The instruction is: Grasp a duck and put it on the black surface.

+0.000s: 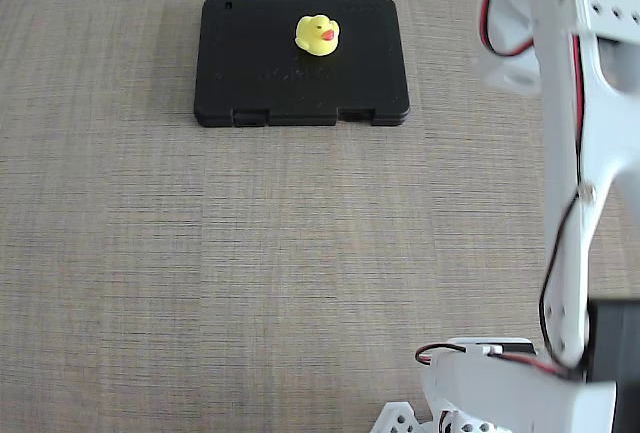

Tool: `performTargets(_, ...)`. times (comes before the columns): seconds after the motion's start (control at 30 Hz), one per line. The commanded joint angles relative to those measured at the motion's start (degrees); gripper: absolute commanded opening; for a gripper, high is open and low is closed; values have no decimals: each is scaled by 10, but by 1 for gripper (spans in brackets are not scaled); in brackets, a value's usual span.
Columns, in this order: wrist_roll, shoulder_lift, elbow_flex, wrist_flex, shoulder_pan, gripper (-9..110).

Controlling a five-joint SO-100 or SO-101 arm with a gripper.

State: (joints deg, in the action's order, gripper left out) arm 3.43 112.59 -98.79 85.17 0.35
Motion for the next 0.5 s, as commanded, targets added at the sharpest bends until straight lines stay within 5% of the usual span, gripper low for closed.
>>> performTargets(0.0,-72,378,-168,-12,5,6)
performTargets(0.1,-128,450,-288,-42,13,-2)
performTargets(0.47,-163,606,-490,-115,13,0)
